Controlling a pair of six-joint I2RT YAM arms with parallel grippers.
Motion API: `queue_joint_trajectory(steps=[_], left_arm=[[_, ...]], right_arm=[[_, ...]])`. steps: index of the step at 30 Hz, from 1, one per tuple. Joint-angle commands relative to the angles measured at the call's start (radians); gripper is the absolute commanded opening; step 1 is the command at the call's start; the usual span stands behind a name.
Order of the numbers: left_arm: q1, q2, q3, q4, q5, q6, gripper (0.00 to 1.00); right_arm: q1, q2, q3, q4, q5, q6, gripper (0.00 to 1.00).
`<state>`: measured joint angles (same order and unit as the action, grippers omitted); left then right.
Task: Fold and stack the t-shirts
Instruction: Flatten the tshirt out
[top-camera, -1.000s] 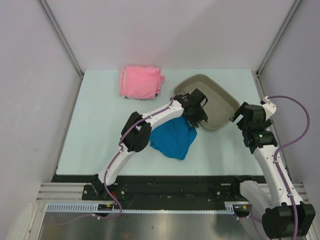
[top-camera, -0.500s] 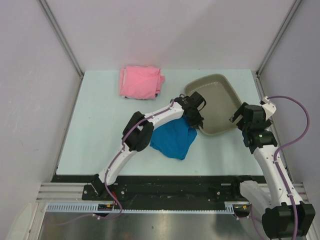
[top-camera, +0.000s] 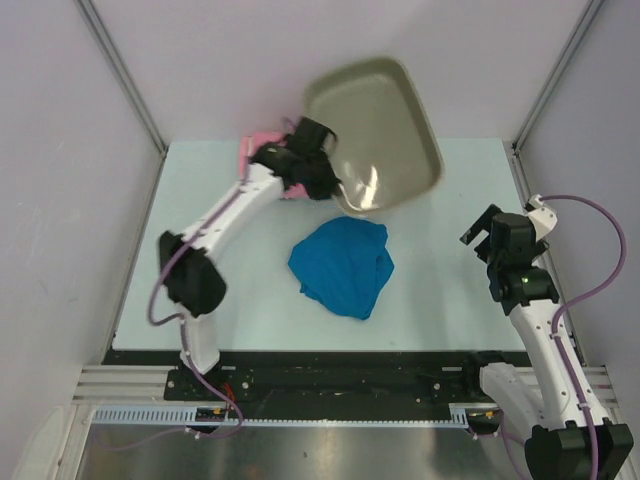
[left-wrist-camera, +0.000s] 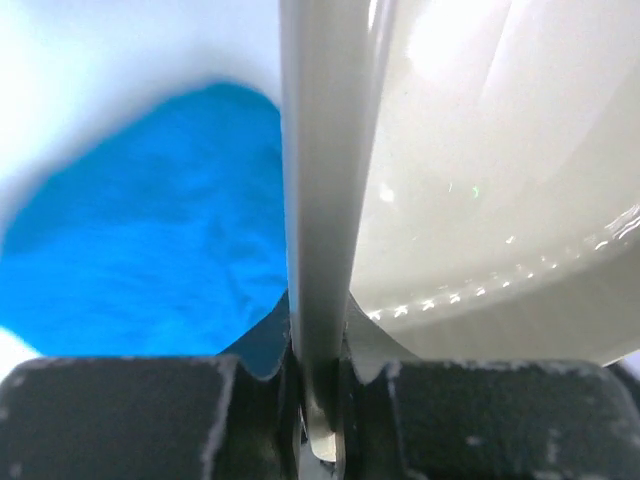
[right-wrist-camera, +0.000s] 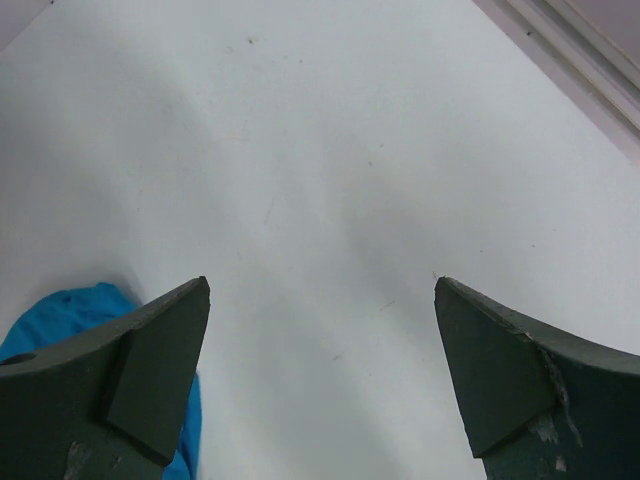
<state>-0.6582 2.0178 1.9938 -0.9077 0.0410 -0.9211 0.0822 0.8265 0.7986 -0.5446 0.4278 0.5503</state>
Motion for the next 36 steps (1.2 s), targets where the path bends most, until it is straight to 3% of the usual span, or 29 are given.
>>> queue_joint_trajectory(steps=[1,6,9,14,21,28,36], left_arm=[[0.162,-0.321,-0.108,-0.046,-0.116,0.077,0.00],[0.327,-0.473,-0.311,-0.059,-0.079,0.159,0.00],[0.380,-0.498,-0.351,-0.141,-0.096,0.231,0.00],[0.459,-0.496,-0.394,-0.284,-0.223,0.338,0.00],[0.606,-0.534,-0.529,-0.310,-0.331,0.465,0.00],[0.709,-0.538,-0.662,-0.235,-0.457,0.611,0.00],[0.773,-0.476,-0.727,-0.033,-0.529,0.853,0.01]], right_arm=[[0.037,-0.016,-0.002,0.003,0.005,0.025,1.00],[0.102,-0.030,-0.002,0.000,0.029,0.040,1.00],[0.137,-0.040,-0.002,0.005,0.045,0.049,1.00],[0.178,-0.050,-0.002,0.015,0.031,0.072,1.00],[0.235,-0.058,-0.004,-0.005,0.052,0.085,1.00],[0.297,-0.061,-0.032,0.012,0.071,0.108,1.00],[0.338,-0.056,-0.076,0.038,0.074,0.122,1.00]])
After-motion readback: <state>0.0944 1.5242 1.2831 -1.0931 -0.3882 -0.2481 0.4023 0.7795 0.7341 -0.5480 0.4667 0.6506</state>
